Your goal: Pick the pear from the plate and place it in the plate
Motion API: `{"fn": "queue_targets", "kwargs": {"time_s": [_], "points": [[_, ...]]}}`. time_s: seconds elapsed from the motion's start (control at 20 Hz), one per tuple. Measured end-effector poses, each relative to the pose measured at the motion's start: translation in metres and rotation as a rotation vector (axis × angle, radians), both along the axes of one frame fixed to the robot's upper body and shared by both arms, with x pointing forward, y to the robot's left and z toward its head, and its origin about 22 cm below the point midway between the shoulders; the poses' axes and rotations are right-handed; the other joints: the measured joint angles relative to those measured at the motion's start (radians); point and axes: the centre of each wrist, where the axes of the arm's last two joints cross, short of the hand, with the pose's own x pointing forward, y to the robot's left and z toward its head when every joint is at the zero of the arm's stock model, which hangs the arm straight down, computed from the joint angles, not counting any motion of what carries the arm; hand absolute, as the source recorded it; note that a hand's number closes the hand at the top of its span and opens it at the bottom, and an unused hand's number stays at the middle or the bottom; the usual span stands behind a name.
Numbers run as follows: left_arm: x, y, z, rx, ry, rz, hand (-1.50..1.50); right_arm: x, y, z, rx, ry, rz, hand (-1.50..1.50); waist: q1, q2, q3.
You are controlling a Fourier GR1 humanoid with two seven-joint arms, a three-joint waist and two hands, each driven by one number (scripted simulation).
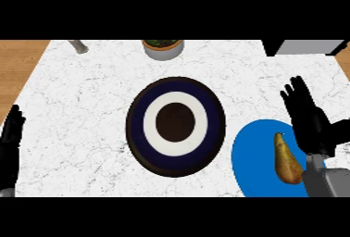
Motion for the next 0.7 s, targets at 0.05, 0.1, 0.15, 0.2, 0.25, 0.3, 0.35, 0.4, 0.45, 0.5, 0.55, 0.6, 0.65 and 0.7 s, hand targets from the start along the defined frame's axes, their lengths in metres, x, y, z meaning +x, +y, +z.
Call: {"fn": "queue_targets", "kwargs": {"time_s": [0.05, 0.1, 0.15, 0.2, 0.25, 0.3, 0.35, 0.4, 0.45, 0.5, 0.55, 0.6, 0.65, 0.7], "points": [[0.002, 0.0, 0.003, -0.001, 0.003, -0.005, 0.0, 0.002, -0.004, 0.001, -0.005, -0.006, 0.027, 1.5, -0.001, 0.001, -0.006], [0.005, -0.005, 0.003, -0.014, 0.011, -0.02, 0.0, 0.003, -0.008, 0.003, -0.019, -0.018, 0.075, 1.5, -0.003, 0.002, -0.011], [0.008, -0.01, 0.003, -0.031, 0.018, -0.036, 0.0, 0.005, -0.013, 0.008, -0.041, -0.035, 0.136, 1.5, -0.006, 0.003, -0.015], [0.012, -0.014, 0.005, -0.057, 0.029, -0.056, 0.0, 0.006, -0.015, 0.013, -0.069, -0.05, 0.209, 1.5, -0.008, 0.003, -0.019], [0.016, -0.019, 0.006, -0.085, 0.04, -0.074, 0.0, 0.008, -0.017, 0.019, -0.105, -0.072, 0.289, 1.5, -0.012, 0.005, -0.021], [0.021, -0.025, 0.008, -0.116, 0.049, -0.102, 0.0, 0.01, -0.019, 0.026, -0.142, -0.096, 0.371, 1.5, -0.013, 0.007, -0.022], [0.021, -0.029, 0.006, -0.133, 0.063, -0.115, 0.0, 0.014, -0.026, 0.043, -0.266, -0.136, 0.395, 1.5, -0.017, 0.002, -0.032], [0.021, -0.032, 0.003, -0.151, 0.077, -0.127, 0.0, 0.016, -0.033, 0.059, -0.395, -0.174, 0.417, -1.5, -0.02, -0.002, -0.038], [0.022, -0.038, 0.002, -0.186, 0.096, -0.144, 0.0, 0.016, -0.043, 0.06, -0.448, -0.211, 0.393, -1.5, -0.023, 0.002, -0.036], [0.023, -0.042, 0.0, -0.211, 0.113, -0.162, 0.0, 0.014, -0.055, 0.054, -0.447, -0.248, 0.362, -1.5, -0.025, 0.005, -0.034], [0.027, -0.047, 0.0, -0.232, 0.12, -0.178, 0.0, 0.011, -0.067, 0.045, -0.437, -0.274, 0.353, -1.5, -0.026, 0.007, -0.032], [0.031, -0.052, -0.001, -0.251, 0.129, -0.19, 0.0, 0.007, -0.079, 0.035, -0.429, -0.292, 0.357, -1.5, -0.027, 0.009, -0.031], [0.035, -0.056, 0.002, -0.265, 0.137, -0.203, 0.0, 0.003, -0.092, 0.027, -0.431, -0.305, 0.372, -1.5, -0.024, 0.009, -0.03], [0.039, -0.058, 0.004, -0.276, 0.144, -0.214, 0.0, -0.003, -0.103, 0.017, -0.441, -0.313, 0.398, -1.5, -0.023, 0.01, -0.029]]}}
